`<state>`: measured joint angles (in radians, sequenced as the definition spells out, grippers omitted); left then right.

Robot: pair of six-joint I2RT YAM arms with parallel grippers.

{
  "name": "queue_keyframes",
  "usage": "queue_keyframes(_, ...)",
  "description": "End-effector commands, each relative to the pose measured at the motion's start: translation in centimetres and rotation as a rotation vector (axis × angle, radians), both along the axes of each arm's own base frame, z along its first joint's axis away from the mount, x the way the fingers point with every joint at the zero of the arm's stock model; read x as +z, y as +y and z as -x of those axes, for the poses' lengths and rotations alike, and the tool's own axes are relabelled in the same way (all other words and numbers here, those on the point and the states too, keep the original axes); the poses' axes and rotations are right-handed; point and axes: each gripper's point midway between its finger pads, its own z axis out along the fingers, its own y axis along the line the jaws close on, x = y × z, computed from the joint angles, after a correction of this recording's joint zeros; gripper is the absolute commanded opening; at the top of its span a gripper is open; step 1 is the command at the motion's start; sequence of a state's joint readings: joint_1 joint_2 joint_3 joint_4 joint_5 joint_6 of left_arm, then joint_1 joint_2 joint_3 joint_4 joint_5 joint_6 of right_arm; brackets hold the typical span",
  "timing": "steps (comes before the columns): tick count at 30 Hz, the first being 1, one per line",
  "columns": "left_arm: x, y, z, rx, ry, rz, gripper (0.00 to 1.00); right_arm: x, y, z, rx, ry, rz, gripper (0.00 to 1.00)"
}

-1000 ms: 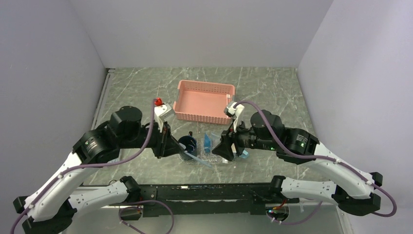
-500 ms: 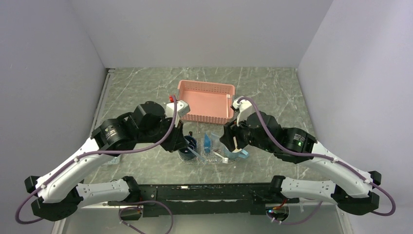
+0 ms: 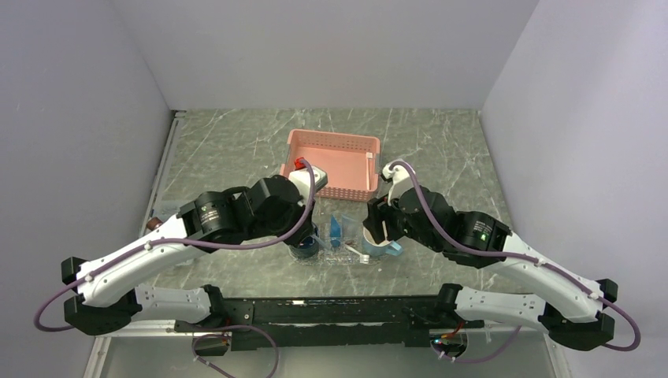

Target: Prepare toiletry sets of a toothbrush and toothpaste on the tray

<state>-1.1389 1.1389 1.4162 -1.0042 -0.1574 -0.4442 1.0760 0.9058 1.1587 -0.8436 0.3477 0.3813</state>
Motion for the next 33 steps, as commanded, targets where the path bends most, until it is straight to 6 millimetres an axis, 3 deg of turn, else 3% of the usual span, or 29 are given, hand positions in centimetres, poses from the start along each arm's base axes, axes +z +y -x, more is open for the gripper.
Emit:
queue_keyframes(1, 0.6, 0.1, -1.5, 0.088, -0.059, 0.035, 0.00, 1.0, -0.6, -0.8, -0.064, -0.042, -0.057, 0.62)
queue_keyframes(33, -3.7, -2.6, -2.2, 0.058, -0.034, -0.006, 0.00, -0.1, -0.9, -0.6, -0.080, -0.036, -0.081, 0.62)
